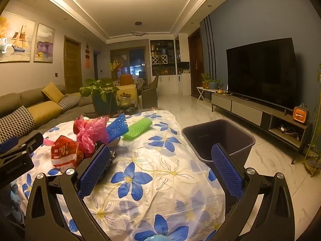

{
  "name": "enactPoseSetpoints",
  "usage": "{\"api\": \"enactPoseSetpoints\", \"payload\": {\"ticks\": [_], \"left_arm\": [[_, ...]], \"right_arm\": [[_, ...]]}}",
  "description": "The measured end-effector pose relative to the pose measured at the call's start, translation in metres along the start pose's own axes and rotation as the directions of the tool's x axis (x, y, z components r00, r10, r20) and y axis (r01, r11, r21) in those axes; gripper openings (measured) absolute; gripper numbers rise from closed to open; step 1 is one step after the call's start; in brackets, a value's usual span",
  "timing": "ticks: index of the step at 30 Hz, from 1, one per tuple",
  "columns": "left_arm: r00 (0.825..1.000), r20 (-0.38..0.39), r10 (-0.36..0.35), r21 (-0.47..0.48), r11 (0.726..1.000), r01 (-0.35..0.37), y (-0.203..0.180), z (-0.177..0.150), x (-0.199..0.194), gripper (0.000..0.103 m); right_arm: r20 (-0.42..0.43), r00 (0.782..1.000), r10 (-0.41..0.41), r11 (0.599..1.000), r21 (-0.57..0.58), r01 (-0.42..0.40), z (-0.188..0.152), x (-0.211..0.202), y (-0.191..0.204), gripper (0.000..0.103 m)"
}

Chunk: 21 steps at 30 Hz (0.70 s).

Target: Collect trash

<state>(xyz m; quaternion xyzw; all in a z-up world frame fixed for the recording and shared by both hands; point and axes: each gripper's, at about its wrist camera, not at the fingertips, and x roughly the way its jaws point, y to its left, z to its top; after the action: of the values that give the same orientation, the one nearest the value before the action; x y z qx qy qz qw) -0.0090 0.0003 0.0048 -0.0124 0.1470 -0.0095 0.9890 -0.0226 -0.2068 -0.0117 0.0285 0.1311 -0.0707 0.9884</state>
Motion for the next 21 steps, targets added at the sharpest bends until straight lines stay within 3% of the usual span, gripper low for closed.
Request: {"api": "enactPoseSetpoints", "payload": {"ticks": [21], "left_arm": [[1.000,-0.001,-0.002,-0.004,1.000,0.002,-0.0006,-0.0004,0.0019,0.099]], "right_arm": [[0.000,1.000,0.002,1.000,0.009,-0.002,-0.0015,0.0013,-0.0027,0.098]]}}
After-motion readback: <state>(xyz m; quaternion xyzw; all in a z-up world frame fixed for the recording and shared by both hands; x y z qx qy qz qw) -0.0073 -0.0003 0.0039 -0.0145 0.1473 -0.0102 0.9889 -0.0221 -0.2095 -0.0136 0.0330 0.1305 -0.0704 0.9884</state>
